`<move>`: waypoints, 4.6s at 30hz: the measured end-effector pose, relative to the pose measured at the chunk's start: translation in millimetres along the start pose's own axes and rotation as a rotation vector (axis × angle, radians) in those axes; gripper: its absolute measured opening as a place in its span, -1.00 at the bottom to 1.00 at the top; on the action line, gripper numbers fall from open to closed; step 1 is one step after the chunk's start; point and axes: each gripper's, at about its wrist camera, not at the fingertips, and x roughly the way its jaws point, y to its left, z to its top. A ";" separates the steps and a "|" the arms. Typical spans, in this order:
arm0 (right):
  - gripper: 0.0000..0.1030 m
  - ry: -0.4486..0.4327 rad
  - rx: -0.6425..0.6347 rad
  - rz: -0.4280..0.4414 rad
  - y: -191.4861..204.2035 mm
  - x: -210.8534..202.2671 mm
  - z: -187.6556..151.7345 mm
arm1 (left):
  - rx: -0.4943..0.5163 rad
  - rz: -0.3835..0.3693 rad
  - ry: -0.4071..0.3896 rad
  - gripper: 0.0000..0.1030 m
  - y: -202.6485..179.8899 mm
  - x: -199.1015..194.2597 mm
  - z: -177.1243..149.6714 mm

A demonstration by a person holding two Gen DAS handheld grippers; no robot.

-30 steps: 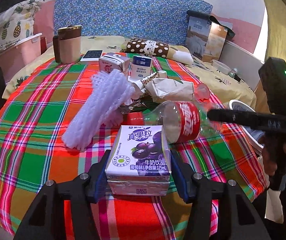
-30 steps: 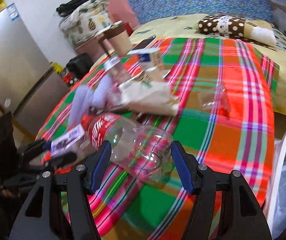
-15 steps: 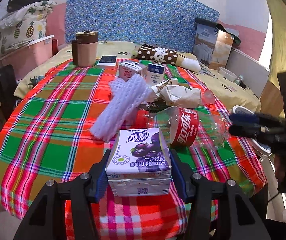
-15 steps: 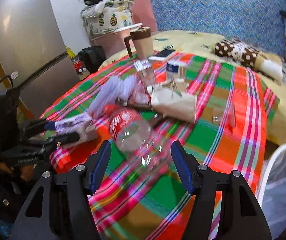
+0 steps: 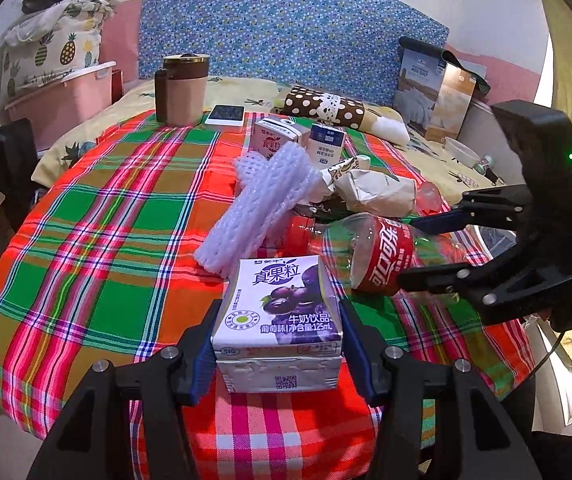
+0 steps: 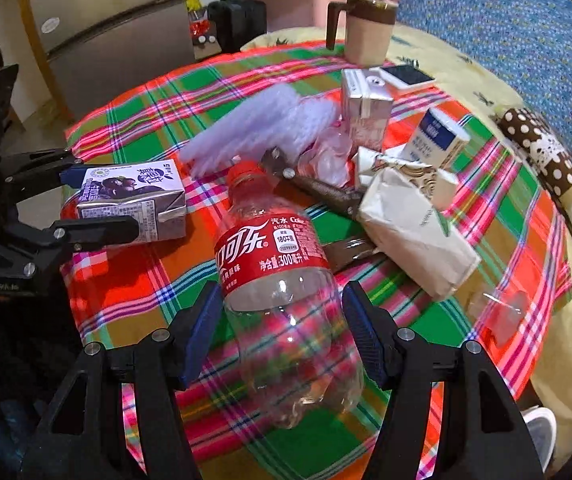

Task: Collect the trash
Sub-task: 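Carry the carton and bottle over the white bin and open both tools, then move both open tools back from the bin to the remaining trash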

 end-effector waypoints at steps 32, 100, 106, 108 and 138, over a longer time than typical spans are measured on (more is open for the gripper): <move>0.21 -0.311 0.731 -0.181 -17.2 -64.4 -106.7 | 0.141 -0.106 -0.014 0.07 -74.7 13.0 20.8; 0.13 -0.408 0.992 -0.520 -66.3 -129.0 -204.9 | 0.377 -0.405 0.060 0.25 -253.1 83.9 44.1; 0.13 -0.403 0.928 -0.513 -46.4 -121.9 -184.6 | 0.351 -0.389 0.043 0.25 -226.1 63.3 38.5; 0.13 -0.399 0.909 -0.505 -41.8 -119.0 -178.6 | 0.345 -0.379 0.035 0.25 -218.9 56.8 37.2; 0.13 -0.357 0.695 -0.364 2.7 -73.9 -108.2 | 0.188 -0.177 -0.008 0.25 -103.3 24.6 26.3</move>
